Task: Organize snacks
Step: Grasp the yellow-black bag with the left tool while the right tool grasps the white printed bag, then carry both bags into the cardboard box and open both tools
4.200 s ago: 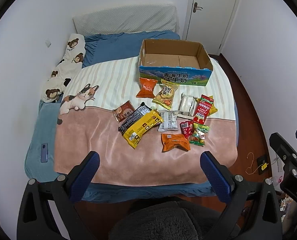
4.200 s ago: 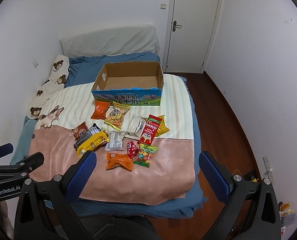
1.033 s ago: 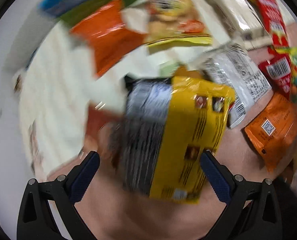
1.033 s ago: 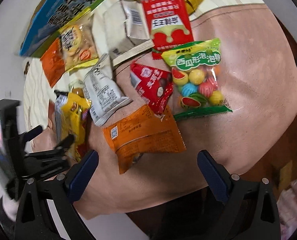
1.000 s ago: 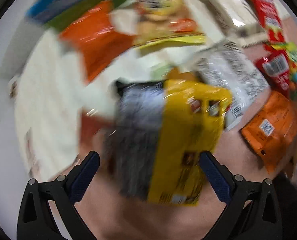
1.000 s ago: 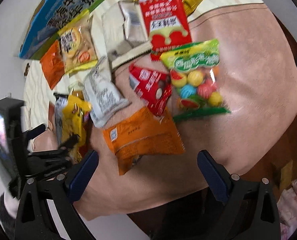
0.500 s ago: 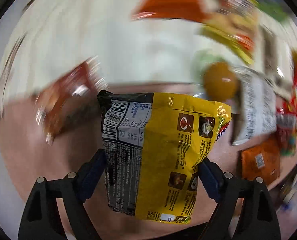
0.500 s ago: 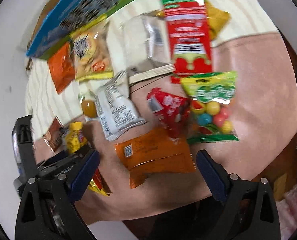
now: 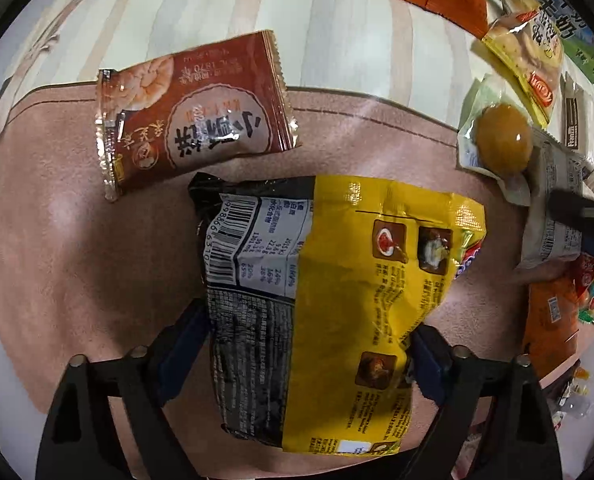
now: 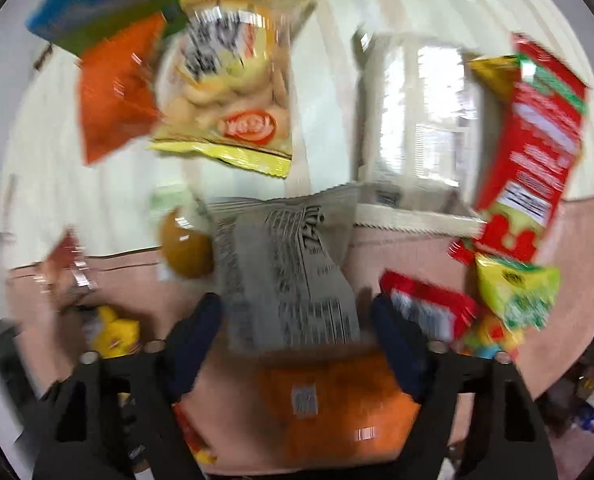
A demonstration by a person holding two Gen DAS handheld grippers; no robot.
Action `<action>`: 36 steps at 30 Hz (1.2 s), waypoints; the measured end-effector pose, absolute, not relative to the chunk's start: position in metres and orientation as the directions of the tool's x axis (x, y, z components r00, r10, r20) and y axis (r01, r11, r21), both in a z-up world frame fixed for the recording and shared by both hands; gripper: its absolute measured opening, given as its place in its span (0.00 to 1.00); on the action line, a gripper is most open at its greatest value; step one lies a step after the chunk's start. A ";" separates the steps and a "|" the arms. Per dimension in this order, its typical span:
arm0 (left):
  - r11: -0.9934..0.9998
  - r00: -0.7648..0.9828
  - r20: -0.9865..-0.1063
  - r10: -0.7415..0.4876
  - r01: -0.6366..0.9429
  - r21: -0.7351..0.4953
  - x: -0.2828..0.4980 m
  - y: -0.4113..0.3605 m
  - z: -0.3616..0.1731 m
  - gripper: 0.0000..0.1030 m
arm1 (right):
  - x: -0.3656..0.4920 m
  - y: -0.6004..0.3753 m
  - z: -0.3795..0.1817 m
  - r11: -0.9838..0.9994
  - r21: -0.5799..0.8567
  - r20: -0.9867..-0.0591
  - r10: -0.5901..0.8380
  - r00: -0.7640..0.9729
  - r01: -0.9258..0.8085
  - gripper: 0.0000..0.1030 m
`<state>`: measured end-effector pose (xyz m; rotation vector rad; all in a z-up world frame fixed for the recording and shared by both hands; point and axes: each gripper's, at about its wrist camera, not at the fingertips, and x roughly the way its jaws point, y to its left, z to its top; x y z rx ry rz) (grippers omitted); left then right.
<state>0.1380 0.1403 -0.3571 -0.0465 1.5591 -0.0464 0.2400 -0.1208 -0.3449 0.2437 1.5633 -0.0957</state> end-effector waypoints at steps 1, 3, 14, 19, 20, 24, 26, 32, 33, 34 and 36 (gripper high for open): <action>0.999 0.020 -0.998 -0.052 -0.008 -0.052 0.137 0.139 -0.353 0.82 | 0.242 -0.120 -0.354 0.972 0.093 -0.995 0.097 -0.009 0.217 0.62; 0.998 0.028 -0.998 -0.051 -0.029 -0.052 0.134 0.143 -0.347 0.81 | 0.240 -0.119 -0.354 0.973 0.099 -0.995 0.097 0.015 0.210 0.56; 0.994 0.139 -0.986 -0.093 -0.050 -0.100 0.098 0.181 -0.268 0.80 | 0.206 -0.119 -0.287 0.963 0.225 -0.972 0.210 0.111 0.151 0.44; 0.985 0.233 -0.962 -0.144 -0.062 -0.163 0.099 0.194 -0.199 0.80 | 0.207 -0.140 -0.235 0.934 0.343 -0.930 0.323 0.174 0.103 0.42; 0.983 0.249 -0.957 -0.150 -0.062 -0.171 0.101 0.194 -0.183 0.80 | 0.212 -0.144 -0.224 0.928 0.361 -0.921 0.341 0.190 0.089 0.42; 0.973 0.290 -0.936 -0.198 -0.058 -0.224 0.150 0.166 -0.137 0.80 | 0.239 -0.161 -0.184 0.906 0.420 -0.886 0.398 0.238 0.049 0.42; 0.971 0.310 -0.927 -0.210 -0.041 -0.234 0.184 0.146 -0.125 0.80 | 0.262 -0.181 -0.159 0.899 0.436 -0.870 0.414 0.270 0.027 0.42; 0.966 0.323 -0.915 -0.243 -0.004 -0.258 0.305 0.081 -0.138 0.80 | 0.348 -0.219 -0.131 0.914 0.405 -0.857 0.381 0.347 -0.003 0.42; 0.965 0.310 -0.917 -0.251 0.005 -0.263 0.328 0.071 -0.142 0.80 | 0.367 -0.225 -0.131 0.918 0.397 -0.860 0.373 0.349 -0.005 0.42; 0.965 0.300 -0.920 -0.251 0.005 -0.262 0.343 0.062 -0.147 0.80 | 0.384 -0.230 -0.133 0.921 0.390 -0.863 0.367 0.347 -0.005 0.42; 0.966 0.262 -0.931 -0.253 0.006 -0.260 0.383 0.048 -0.162 0.80 | 0.416 -0.238 -0.140 0.931 0.366 -0.873 0.346 0.343 -0.008 0.42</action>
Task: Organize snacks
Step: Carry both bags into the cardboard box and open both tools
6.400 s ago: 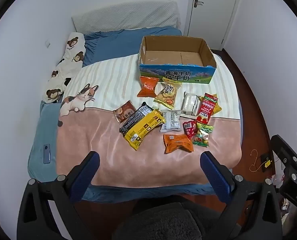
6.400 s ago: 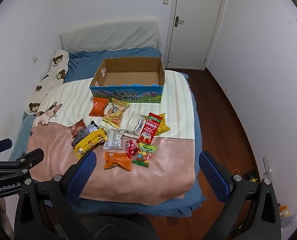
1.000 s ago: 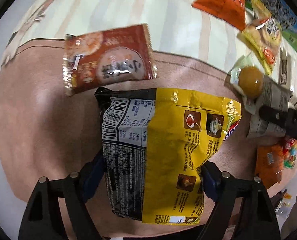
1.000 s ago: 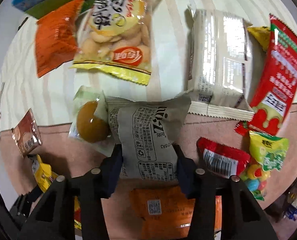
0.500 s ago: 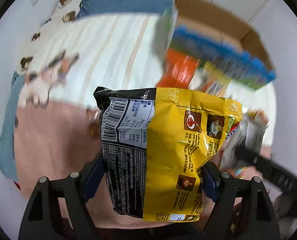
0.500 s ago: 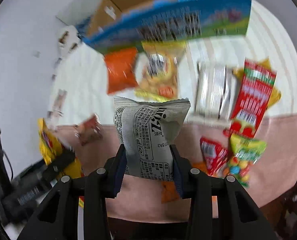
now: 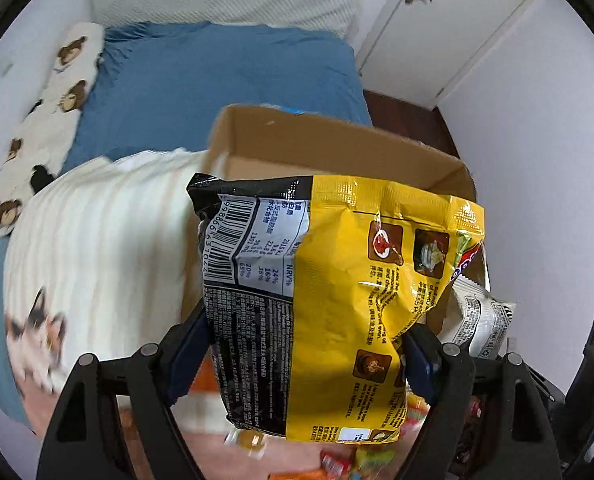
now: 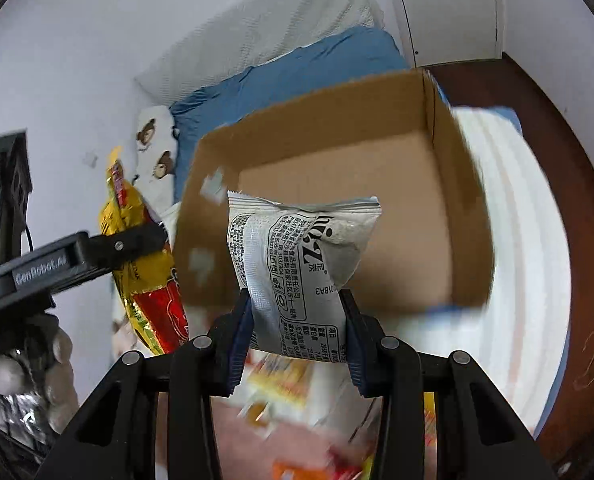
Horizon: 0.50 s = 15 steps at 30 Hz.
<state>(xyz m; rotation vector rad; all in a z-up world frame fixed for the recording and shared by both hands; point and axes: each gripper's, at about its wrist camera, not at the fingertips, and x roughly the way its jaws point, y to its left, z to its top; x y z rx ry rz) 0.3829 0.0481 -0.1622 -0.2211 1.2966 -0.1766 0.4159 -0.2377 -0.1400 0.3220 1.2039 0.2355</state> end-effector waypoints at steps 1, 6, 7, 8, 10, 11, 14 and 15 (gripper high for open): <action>0.967 0.246 -0.937 -0.249 0.002 -0.256 0.399 0.040 -0.169 0.80 | 0.432 -0.240 -0.145 0.935 0.354 -0.880 0.336 0.337 -0.009 0.42; 0.977 0.146 -0.966 -0.215 0.022 -0.214 0.457 0.013 -0.221 0.80 | 0.501 -0.247 -0.179 0.955 0.296 -0.912 0.288 0.293 -0.015 0.42; 0.978 0.129 -0.969 -0.210 0.024 -0.208 0.465 0.009 -0.231 0.80 | 0.510 -0.246 -0.187 0.957 0.289 -0.918 0.281 0.280 -0.014 0.42; 0.979 0.112 -0.972 -0.205 0.025 -0.204 0.475 0.003 -0.240 0.80 | 0.517 -0.242 -0.196 0.960 0.278 -0.924 0.272 0.270 -0.016 0.42; 0.980 0.071 -0.978 -0.197 0.032 -0.196 0.487 -0.007 -0.260 0.80 | 0.531 -0.242 -0.210 0.966 0.259 -0.934 0.254 0.249 -0.017 0.42; 0.981 0.055 -0.979 -0.194 0.034 -0.192 0.491 -0.011 -0.268 0.80 | 0.538 -0.242 -0.217 0.969 0.248 -0.940 0.245 0.239 -0.021 0.42; 0.983 0.017 -0.985 -0.172 0.075 -0.170 0.497 -0.025 -0.284 0.80 | 0.557 -0.241 -0.233 0.973 0.229 -0.948 0.229 0.220 -0.027 0.42; 0.983 0.004 -0.987 -0.163 0.087 -0.162 0.498 -0.029 -0.288 0.80 | 0.563 -0.241 -0.240 0.973 0.228 -0.950 0.228 0.213 -0.027 0.42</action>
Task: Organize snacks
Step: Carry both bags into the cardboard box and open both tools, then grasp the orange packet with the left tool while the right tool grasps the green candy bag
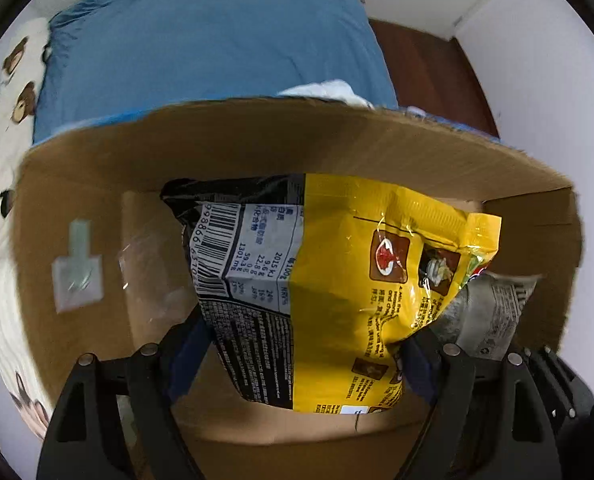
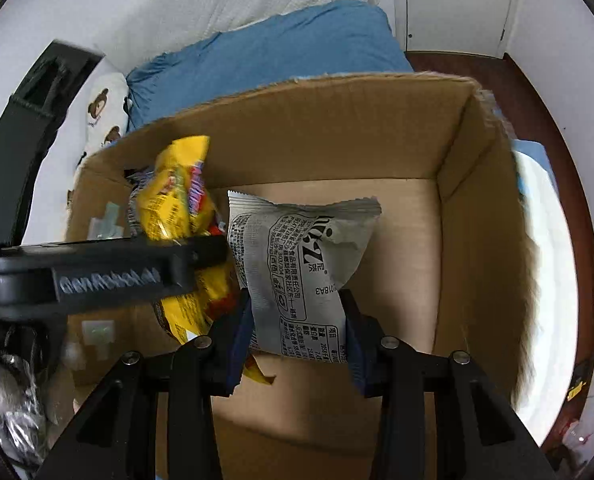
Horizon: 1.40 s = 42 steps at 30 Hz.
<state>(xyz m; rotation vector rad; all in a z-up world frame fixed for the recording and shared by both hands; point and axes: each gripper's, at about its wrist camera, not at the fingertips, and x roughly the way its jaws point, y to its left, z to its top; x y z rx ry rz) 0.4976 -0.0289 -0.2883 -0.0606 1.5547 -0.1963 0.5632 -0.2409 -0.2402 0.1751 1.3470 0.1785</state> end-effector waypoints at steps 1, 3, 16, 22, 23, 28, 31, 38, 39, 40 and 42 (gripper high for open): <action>0.983 -0.012 -0.988 -0.152 0.098 -0.152 0.498 -0.034 -0.292 0.80 | 0.569 -0.241 -0.246 0.972 0.231 -0.950 0.232 0.209 -0.029 0.42; 0.983 -0.018 -0.989 -0.145 0.109 -0.146 0.496 -0.037 -0.297 0.80 | 0.576 -0.240 -0.255 0.973 0.228 -0.954 0.230 0.195 -0.032 0.46; 0.988 0.150 -0.981 -0.127 0.104 -0.112 0.449 -0.013 -0.253 0.97 | 0.552 -0.237 -0.244 0.970 0.241 -0.952 0.240 0.190 -0.017 0.91; 0.992 0.244 -0.963 -0.115 0.076 -0.099 0.447 -0.007 -0.226 0.97 | 0.549 -0.242 -0.226 0.979 0.204 -0.950 0.202 0.240 -0.019 0.94; 0.993 0.261 -0.959 -0.109 0.073 -0.093 0.443 -0.005 -0.223 0.97 | 0.546 -0.241 -0.222 0.981 0.195 -0.948 0.193 0.254 -0.018 0.95; 0.995 0.331 -0.938 -0.100 0.053 -0.087 0.415 0.000 -0.205 0.97 | 0.523 -0.249 -0.197 0.983 0.183 -0.934 0.179 0.310 -0.015 0.96; 0.994 0.358 -0.927 -0.109 0.034 -0.104 0.407 0.009 -0.197 0.97 | 0.506 -0.253 -0.180 0.978 0.207 -0.920 0.199 0.339 -0.015 0.96; 0.990 0.430 -0.893 -0.136 0.042 -0.131 0.338 0.031 -0.171 0.97 | 0.437 -0.259 -0.161 0.960 0.278 -0.896 0.262 0.357 -0.007 0.97; 0.991 0.442 -0.887 -0.137 0.068 -0.119 0.318 0.032 -0.170 0.97 | 0.423 -0.263 -0.161 0.957 0.289 -0.896 0.270 0.353 -0.001 0.97; 0.990 0.443 -0.886 -0.136 0.090 -0.106 0.304 0.032 -0.171 0.97 | 0.409 -0.267 -0.163 0.955 0.297 -0.897 0.276 0.346 0.007 0.97; 0.982 0.428 -0.895 -0.128 0.182 -0.053 0.263 0.027 -0.182 0.97 | 0.376 -0.278 -0.170 0.947 0.318 -0.904 0.292 0.313 0.034 0.97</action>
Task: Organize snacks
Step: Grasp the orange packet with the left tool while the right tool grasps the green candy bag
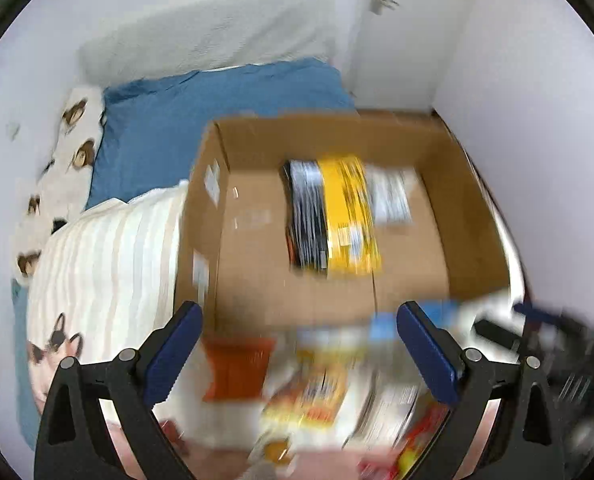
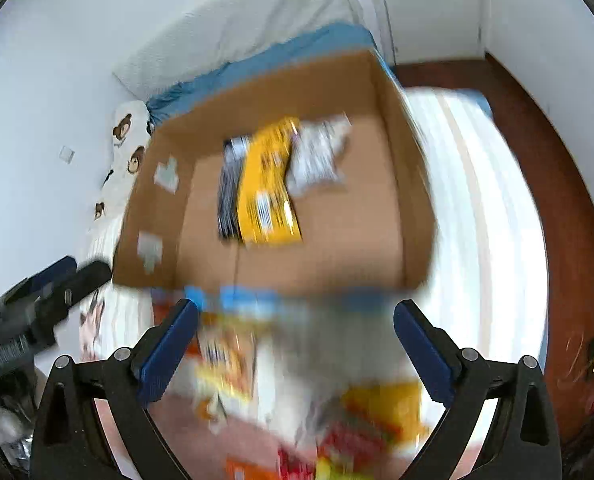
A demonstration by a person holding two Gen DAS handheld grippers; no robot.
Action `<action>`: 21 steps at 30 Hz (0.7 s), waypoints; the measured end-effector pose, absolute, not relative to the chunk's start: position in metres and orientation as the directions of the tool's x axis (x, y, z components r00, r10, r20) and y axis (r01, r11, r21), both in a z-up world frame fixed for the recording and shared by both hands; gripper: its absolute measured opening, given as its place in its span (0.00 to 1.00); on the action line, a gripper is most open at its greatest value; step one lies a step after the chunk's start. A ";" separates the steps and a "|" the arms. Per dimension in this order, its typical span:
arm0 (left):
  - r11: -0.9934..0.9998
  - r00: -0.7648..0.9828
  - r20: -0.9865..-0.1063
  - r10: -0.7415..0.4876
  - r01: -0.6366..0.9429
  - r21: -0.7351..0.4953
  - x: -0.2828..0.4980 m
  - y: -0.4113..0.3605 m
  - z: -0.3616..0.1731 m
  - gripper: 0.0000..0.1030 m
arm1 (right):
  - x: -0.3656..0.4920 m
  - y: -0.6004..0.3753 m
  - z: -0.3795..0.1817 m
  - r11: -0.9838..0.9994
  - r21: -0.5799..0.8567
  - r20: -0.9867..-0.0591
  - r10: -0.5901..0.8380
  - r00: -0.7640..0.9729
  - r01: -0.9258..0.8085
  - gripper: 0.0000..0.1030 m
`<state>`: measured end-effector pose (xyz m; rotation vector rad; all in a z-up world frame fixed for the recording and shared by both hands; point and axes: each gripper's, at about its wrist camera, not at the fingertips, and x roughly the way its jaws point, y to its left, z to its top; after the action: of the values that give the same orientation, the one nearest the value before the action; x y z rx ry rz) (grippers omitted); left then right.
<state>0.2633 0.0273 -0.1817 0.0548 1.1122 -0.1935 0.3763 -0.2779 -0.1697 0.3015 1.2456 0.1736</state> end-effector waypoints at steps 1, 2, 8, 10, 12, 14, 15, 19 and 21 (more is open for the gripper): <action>0.973 0.406 -0.905 -0.125 0.229 -0.032 0.247 0.023 -0.190 0.97 | 0.361 -0.283 -0.175 0.942 0.332 -0.906 0.304 0.296 0.048 0.97; 0.951 0.353 -0.928 -0.117 0.310 -0.002 0.224 0.014 -0.207 0.97 | 0.342 -0.289 -0.182 0.938 0.341 -0.910 0.311 0.273 0.068 0.97; 0.771 0.068 -0.996 -0.057 0.637 -0.001 0.118 -0.026 -0.308 0.97 | 0.250 -0.316 -0.232 0.913 0.354 -0.932 0.327 0.153 0.201 0.97; 0.697 -0.007 -0.999 -0.042 0.716 -0.035 0.091 -0.040 -0.334 0.97 | 0.228 -0.321 -0.243 0.909 0.347 -0.937 0.323 0.136 0.232 0.97; 0.621 -0.072 -0.997 -0.029 0.780 -0.074 0.072 -0.054 -0.356 0.97 | 0.214 -0.325 -0.251 0.903 0.348 -0.937 0.326 0.125 0.250 0.97; 0.572 -0.087 -0.996 0.005 0.818 -0.068 0.061 -0.064 -0.372 0.97 | 0.200 -0.328 -0.258 0.901 0.343 -0.939 0.321 0.125 0.264 0.97; 0.553 -0.098 -0.995 0.019 0.830 -0.071 0.057 -0.070 -0.380 0.97 | 0.198 -0.327 -0.259 0.902 0.339 -0.940 0.316 0.125 0.266 0.97; 0.573 -0.075 -0.996 0.053 0.819 -0.031 0.055 -0.079 -0.399 0.76 | 0.192 -0.332 -0.266 0.901 0.334 -0.942 0.308 0.132 0.277 0.97; 0.644 -0.082 -0.996 0.041 0.764 -0.036 0.064 -0.075 -0.398 0.65 | 0.195 -0.332 -0.268 0.903 0.331 -0.942 0.302 0.143 0.274 0.97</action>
<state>0.0638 -0.0751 -0.3982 0.6912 1.5545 -0.6869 0.1950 -0.3324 -0.2681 0.4865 1.4445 0.0214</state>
